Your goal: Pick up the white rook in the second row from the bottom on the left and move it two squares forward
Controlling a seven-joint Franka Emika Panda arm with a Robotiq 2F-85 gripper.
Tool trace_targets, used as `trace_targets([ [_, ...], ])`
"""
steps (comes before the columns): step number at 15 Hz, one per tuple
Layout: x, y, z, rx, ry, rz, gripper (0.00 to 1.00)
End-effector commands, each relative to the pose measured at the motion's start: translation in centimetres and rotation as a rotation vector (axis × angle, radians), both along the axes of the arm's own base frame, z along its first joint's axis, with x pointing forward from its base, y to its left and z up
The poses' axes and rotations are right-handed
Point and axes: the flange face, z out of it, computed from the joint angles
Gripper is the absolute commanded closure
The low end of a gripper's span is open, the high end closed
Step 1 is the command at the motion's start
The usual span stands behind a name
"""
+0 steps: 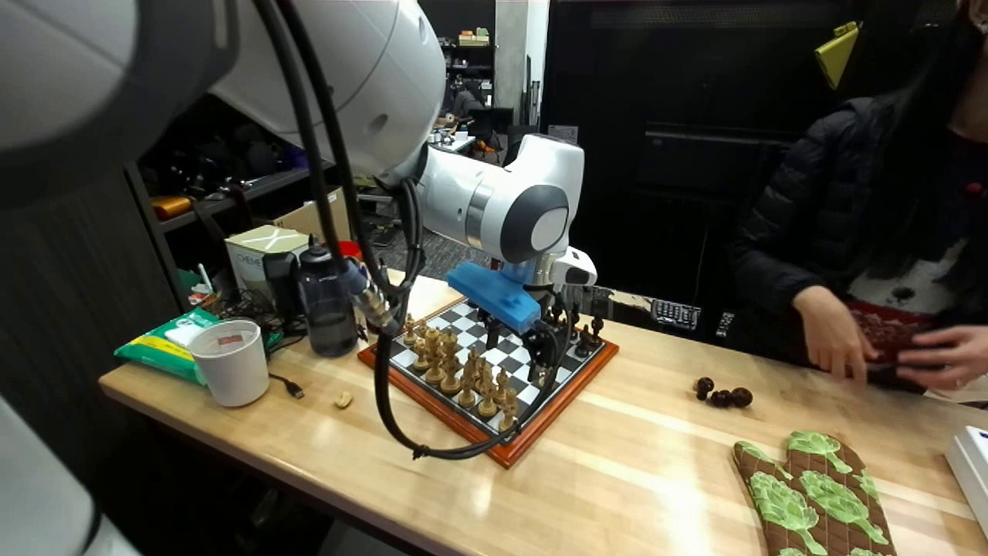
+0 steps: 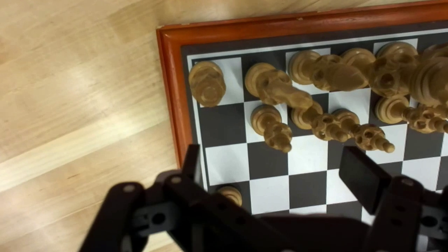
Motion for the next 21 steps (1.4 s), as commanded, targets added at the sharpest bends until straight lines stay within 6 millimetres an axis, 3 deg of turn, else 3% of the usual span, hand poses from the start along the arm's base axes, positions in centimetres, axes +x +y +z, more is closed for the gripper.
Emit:
trace_targets([
  [1,0.6,-0.5,-0.6,0.02,-0.005,0.003,0.0],
  [21,0.4,-1.8,-3.6,0.047,0.044,-0.013,0.0],
])
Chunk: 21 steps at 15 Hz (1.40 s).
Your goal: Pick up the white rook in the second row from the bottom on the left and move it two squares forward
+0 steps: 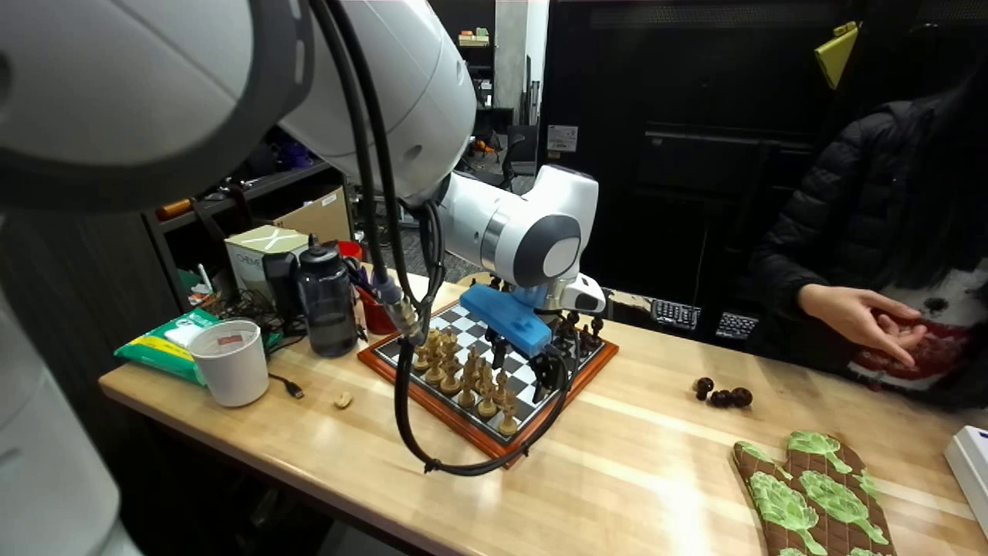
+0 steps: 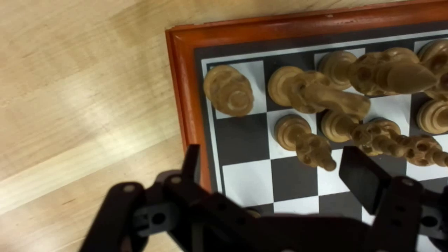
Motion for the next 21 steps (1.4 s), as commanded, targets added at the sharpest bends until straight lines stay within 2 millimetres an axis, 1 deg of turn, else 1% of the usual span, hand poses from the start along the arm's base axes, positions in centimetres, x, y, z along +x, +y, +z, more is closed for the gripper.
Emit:
trace_targets([
  [1,0.0,-0.1,-0.1,0.021,-0.005,0.001,0.25],
  [2,0.0,-0.1,-0.2,0.022,-0.004,0.002,0.25],
  [4,0.0,0.0,-0.3,0.026,-0.001,0.003,0.39],
  [11,-0.3,0.1,-0.7,0.029,0.009,0.005,0.94],
  [12,-0.3,0.2,-0.6,0.028,0.008,0.005,0.98],
  [13,-0.3,0.2,-0.5,0.024,0.008,0.006,0.94],
  [17,-0.3,0.8,0.1,0.012,-0.001,0.019,0.94],
  [19,-0.2,1.5,0.8,0.008,-0.013,0.036,0.94],
  [21,0.0,2.6,2.0,-0.007,-0.033,0.063,0.94],
])
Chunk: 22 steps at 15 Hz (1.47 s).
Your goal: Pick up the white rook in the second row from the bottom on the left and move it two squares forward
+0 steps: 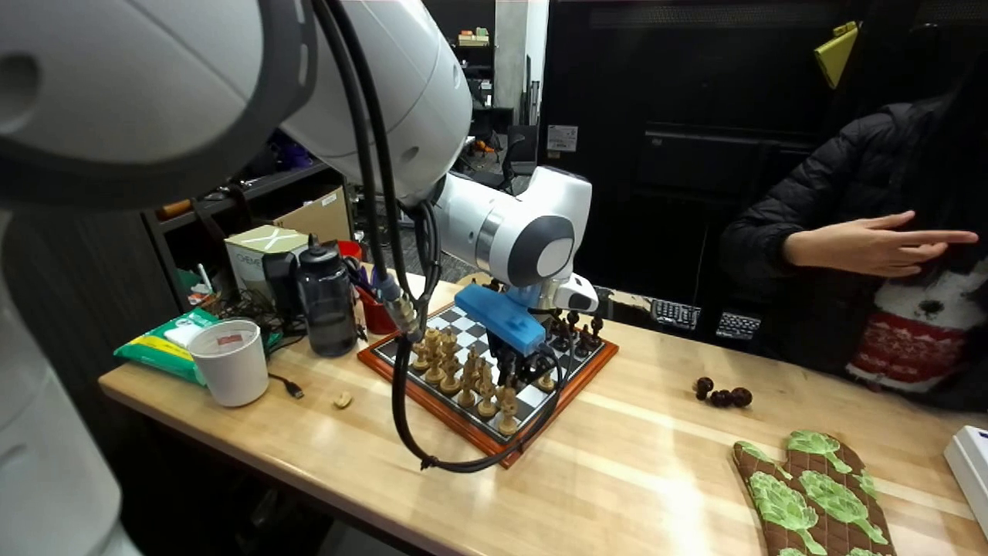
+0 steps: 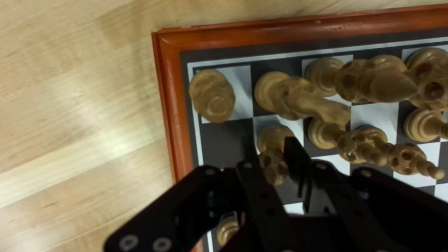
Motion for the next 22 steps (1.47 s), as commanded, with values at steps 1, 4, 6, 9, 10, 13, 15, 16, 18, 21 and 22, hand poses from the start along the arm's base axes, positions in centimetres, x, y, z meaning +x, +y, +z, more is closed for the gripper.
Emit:
trace_targets([
  [1,-0.1,2.1,2.8,-0.026,-0.047,0.056,0.94],
  [4,0.5,3.8,4.9,-0.08,-0.074,0.112,0.94],
  [6,0.9,4.4,5.9,-0.117,-0.084,0.143,0.94],
  [9,1.5,4.8,6.5,-0.165,-0.091,0.176,0.94],
  [10,1.6,4.9,6.5,-0.175,-0.09,0.186,0.94],
  [13,2.1,4.9,6.5,-0.21,-0.086,0.216,0.94],
  [15,2.5,5.0,6.3,-0.224,-0.082,0.233,0.94],
  [16,2.7,5.1,6.1,-0.23,-0.079,0.243,0.94],
  [18,3.1,5.2,5.8,-0.246,-0.074,0.257,0.94],
  [21,3.8,5.4,5.2,-0.28,-0.064,0.277,0.94],
  [22,4.0,5.4,5.1,-0.286,-0.062,0.283,0.94],
])
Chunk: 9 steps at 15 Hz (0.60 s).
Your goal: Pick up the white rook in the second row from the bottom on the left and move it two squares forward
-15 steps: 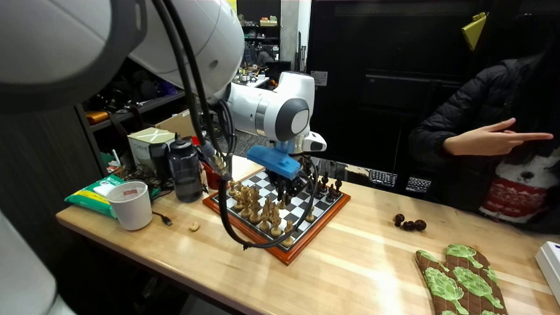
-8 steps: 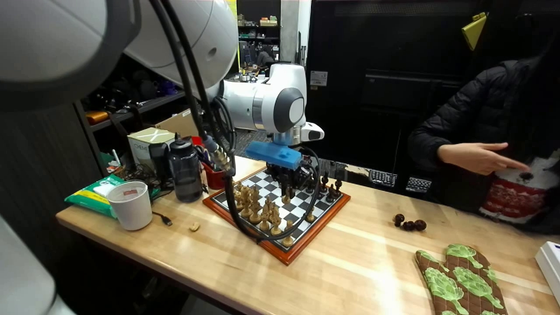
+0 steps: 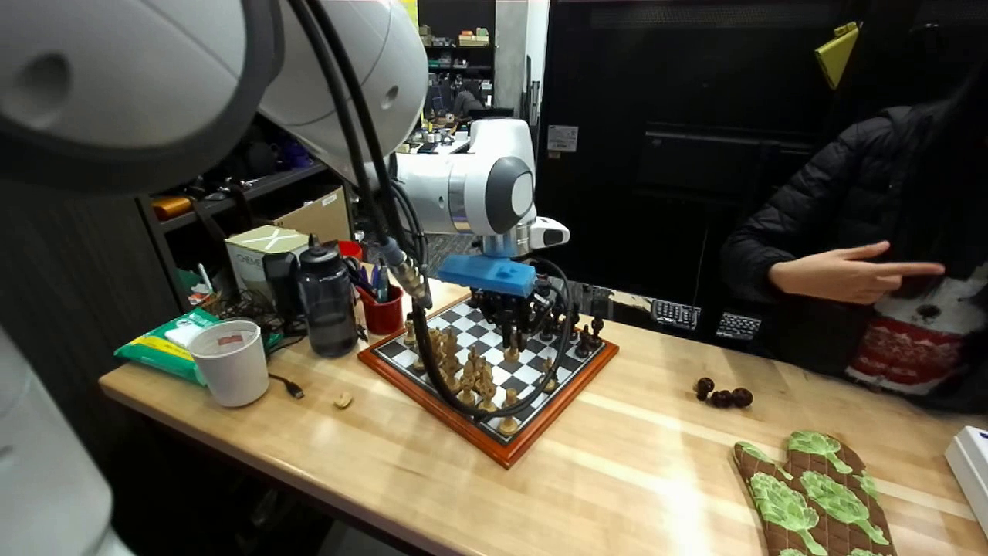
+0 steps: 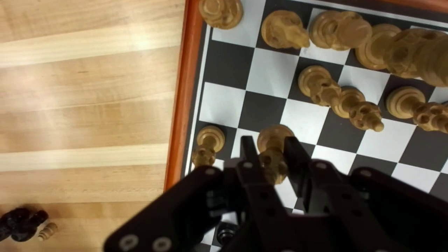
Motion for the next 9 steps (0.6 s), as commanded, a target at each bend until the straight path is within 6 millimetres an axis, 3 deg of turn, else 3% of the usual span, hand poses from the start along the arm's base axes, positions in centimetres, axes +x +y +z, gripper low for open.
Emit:
trace_targets([
  [1,1.1,0.4,-0.3,-0.045,0.008,0.013,0.94],
  [9,2.4,0.1,-2.1,-0.05,0.012,0.024,0.94],
])
